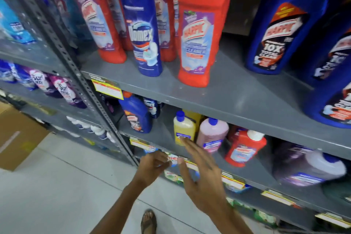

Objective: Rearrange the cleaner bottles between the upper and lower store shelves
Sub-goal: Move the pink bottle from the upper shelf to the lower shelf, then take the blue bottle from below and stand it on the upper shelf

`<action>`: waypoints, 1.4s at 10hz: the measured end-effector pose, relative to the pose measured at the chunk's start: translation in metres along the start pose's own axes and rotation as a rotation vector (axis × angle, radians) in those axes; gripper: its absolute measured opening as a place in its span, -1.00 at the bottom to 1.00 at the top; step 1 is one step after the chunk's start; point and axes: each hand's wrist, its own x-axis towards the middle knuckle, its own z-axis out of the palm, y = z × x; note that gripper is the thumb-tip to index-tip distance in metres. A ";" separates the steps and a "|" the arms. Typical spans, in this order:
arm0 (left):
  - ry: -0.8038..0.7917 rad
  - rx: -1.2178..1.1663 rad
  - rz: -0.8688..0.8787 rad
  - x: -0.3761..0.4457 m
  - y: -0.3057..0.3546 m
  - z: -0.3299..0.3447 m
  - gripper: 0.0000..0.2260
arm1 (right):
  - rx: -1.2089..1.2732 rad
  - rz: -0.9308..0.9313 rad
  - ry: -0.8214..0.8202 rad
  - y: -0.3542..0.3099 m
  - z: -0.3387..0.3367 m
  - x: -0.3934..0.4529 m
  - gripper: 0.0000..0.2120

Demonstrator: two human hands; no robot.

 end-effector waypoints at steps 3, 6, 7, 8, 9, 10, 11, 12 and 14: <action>0.233 0.143 -0.039 0.089 -0.033 -0.139 -0.84 | -0.138 0.330 -0.342 0.042 0.174 0.055 -0.36; -0.137 -0.129 -0.211 0.172 -0.048 -0.177 -0.64 | -0.432 0.358 -0.368 0.107 0.274 0.084 -0.33; -0.141 -0.075 -0.145 0.185 -0.056 -0.181 -0.40 | -0.536 0.332 -0.356 0.112 0.283 0.081 -0.30; -0.204 -0.047 -0.145 0.191 -0.061 -0.181 -0.26 | -0.559 0.317 -0.336 0.118 0.287 0.077 -0.32; -0.183 -0.095 -0.138 0.191 -0.060 -0.180 -0.31 | -0.565 0.321 -0.341 0.119 0.287 0.075 -0.32; -0.122 -0.184 -0.087 0.179 -0.056 -0.178 -0.30 | -0.538 0.326 -0.369 0.117 0.285 0.077 -0.33; -0.104 -0.177 0.016 0.161 -0.057 -0.180 -0.29 | -0.440 0.341 -0.386 0.116 0.281 0.079 -0.33; -0.090 -0.075 0.156 0.117 -0.051 -0.184 -0.36 | -0.244 0.365 -0.297 0.098 0.262 0.068 -0.38; -0.064 -0.088 0.202 0.040 -0.018 -0.166 -0.42 | -0.125 0.172 -0.003 0.057 0.185 0.020 -0.53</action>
